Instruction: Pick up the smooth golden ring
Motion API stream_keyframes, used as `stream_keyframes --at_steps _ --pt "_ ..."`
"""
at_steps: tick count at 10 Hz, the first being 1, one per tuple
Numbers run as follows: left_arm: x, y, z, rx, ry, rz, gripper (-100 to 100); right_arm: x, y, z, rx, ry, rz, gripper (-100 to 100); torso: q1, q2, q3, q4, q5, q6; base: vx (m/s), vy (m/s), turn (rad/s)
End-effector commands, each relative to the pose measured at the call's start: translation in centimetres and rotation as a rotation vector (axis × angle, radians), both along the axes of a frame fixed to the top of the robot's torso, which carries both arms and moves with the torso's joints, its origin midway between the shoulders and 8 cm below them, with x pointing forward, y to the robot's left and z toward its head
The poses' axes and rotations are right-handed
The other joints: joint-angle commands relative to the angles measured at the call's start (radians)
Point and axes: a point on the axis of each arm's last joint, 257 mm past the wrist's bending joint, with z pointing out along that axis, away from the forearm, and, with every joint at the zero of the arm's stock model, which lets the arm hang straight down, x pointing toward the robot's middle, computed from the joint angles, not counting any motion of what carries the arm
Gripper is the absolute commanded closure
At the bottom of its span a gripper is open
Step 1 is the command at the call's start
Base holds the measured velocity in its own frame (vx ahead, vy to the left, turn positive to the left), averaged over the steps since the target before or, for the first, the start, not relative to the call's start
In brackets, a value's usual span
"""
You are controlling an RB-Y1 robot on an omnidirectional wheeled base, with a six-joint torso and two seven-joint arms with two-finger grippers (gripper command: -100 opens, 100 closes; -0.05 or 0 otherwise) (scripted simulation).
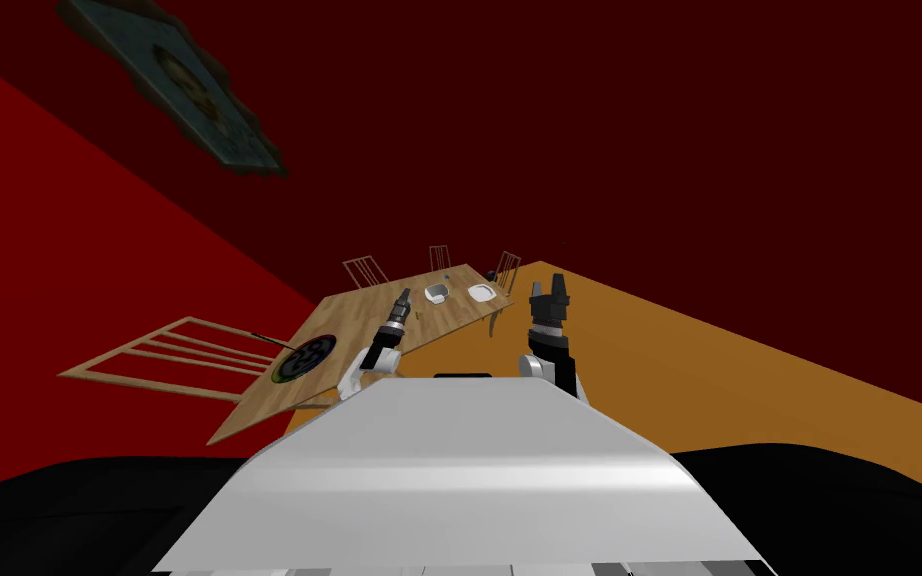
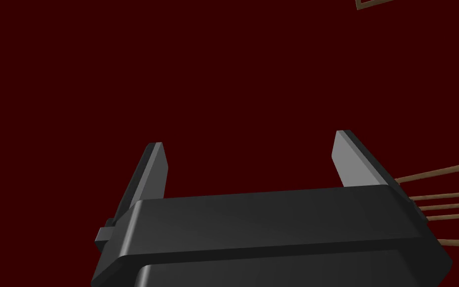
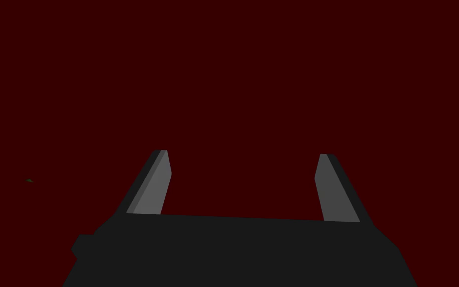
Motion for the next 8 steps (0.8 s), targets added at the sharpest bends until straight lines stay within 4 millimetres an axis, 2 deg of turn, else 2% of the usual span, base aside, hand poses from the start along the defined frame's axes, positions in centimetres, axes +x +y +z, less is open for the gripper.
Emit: stream_keyframes --at_steps 1,2,3,4,5,6,8 --pt "1.2 0.2 -2.5 0.032 0.075 -0.006 -100 0.0 0.0 0.0 0.0 0.0 0.0 0 0.0 0.0 0.0 0.0 0.0 0.0 -0.032 -0.003 -0.112" --pt "1.2 0.4 -3.2 0.033 0.091 -0.001 -100 0.0 0.0 0.0 0.0 0.0 0.0 0 0.0 0.0 0.0 0.0 0.0 0.0 -0.023 0.001 -0.033" --pt "1.8 0.7 -5.1 0.056 0.147 -0.001 -100 0.0 0.0 0.0 0.0 0.0 0.0 0 0.0 0.0 0.0 0.0 0.0 0.0 -0.019 0.004 -0.061" --pt "1.8 0.8 -5.2 0.056 0.15 0.0 -100 0.0 0.0 0.0 0.0 0.0 0.0 0 0.0 -0.001 0.0 0.0 0.0 0.0 -0.016 0.004 -0.039" --pt "2.3 1.2 -7.3 0.081 0.209 0.003 -100 0.0 0.0 0.0 0.0 0.0 0.0 0 0.0 -0.001 0.0 0.0 0.0 0.0 -0.019 0.003 -0.075" --pt "2.3 1.2 -7.4 0.081 0.209 0.003 -100 0.0 0.0 0.0 0.0 0.0 0.0 0 0.0 -0.001 -0.001 0.0 0.0 0.0 -0.014 0.003 -0.044" --pt "2.9 2.6 -11.4 0.134 0.319 0.014 -100 0.0 0.0 0.0 0.0 0.0 0.0 0 0.0 -0.001 -0.001 0.0 0.0 0.0 -0.013 -0.003 -0.129"
